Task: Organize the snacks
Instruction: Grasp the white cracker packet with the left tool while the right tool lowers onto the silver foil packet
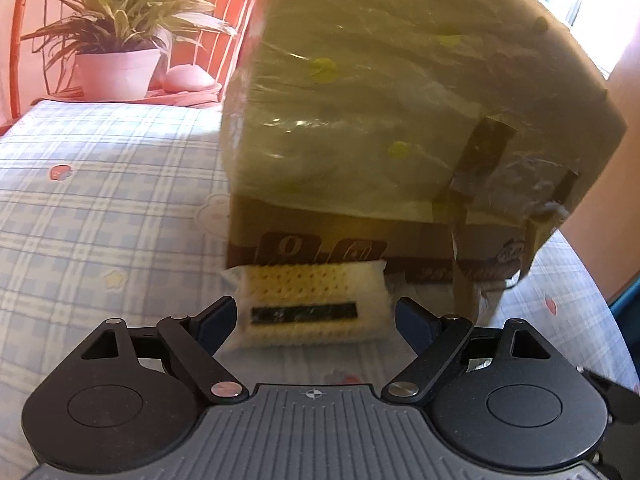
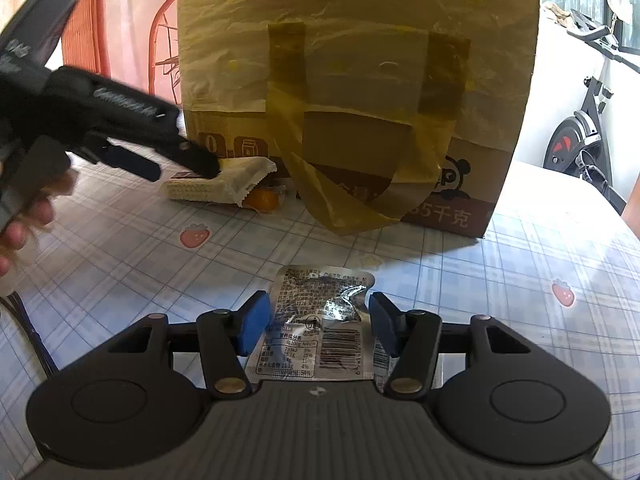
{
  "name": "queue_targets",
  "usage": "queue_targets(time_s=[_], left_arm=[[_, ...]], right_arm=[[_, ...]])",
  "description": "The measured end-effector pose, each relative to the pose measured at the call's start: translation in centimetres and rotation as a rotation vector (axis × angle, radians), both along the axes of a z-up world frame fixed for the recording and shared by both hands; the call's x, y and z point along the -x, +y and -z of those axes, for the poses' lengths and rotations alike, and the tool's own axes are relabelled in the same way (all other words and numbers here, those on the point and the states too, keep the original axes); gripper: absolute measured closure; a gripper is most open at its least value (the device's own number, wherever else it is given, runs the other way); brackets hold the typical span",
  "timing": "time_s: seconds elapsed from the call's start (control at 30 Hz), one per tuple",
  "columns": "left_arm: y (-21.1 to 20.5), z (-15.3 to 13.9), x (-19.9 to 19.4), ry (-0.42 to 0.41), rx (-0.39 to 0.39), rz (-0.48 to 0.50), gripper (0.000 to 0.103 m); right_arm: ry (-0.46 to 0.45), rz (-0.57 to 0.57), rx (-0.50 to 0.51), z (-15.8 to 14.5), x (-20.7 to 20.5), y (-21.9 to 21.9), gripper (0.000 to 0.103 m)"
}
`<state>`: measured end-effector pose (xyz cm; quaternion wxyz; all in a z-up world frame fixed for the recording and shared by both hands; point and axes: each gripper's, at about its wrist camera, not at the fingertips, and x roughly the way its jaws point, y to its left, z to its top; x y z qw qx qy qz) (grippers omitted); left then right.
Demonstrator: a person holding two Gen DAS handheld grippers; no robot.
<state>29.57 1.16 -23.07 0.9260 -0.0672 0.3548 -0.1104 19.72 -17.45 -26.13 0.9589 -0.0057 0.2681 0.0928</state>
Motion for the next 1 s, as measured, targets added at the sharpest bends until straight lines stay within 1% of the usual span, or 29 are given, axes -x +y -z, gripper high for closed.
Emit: queue_targets(time_s=[0.2, 0.33, 0.43, 0.57, 0.7, 0.83, 0.93, 1.0], left_arm=[[-0.7, 0.4, -1.4, -0.021, -0.027, -0.030, 0.011], [-0.6, 0.7, -1.8, -0.022, -0.013, -0.020, 0.010], [-0.5, 0.7, -1.5, -0.024, -0.023, 0.000, 0.010], [-0.5, 0.8, 0.0, -0.017, -0.018, 0.033, 0.010], [-0.5, 1.0, 1.7, -0.003, -0.009, 0.045, 0.010], [-0.2, 1.8, 3.0, 0.048, 0.017, 0.069, 0.010], [-0.3, 2.2, 4.0, 0.062, 0.023, 0.111, 0.011], [-0.6, 1.5, 4.7, 0.062, 0.013, 0.151, 0.011]], right_arm=[[0.001, -0.008, -0.008, 0.0, -0.1, 0.1, 0.045], [0.003, -0.011, -0.016, 0.0, -0.1, 0.1, 0.045], [0.003, -0.011, -0.019, 0.0, 0.0, 0.1, 0.045], [0.004, -0.011, -0.023, 0.0, 0.0, 0.1, 0.045], [0.004, -0.011, -0.023, 0.0, -0.1, 0.1, 0.045], [0.004, -0.012, -0.024, 0.0, -0.1, 0.1, 0.045], [0.004, -0.012, -0.025, 0.0, -0.1, 0.1, 0.045], [0.004, -0.011, -0.025, 0.0, -0.1, 0.2, 0.045]])
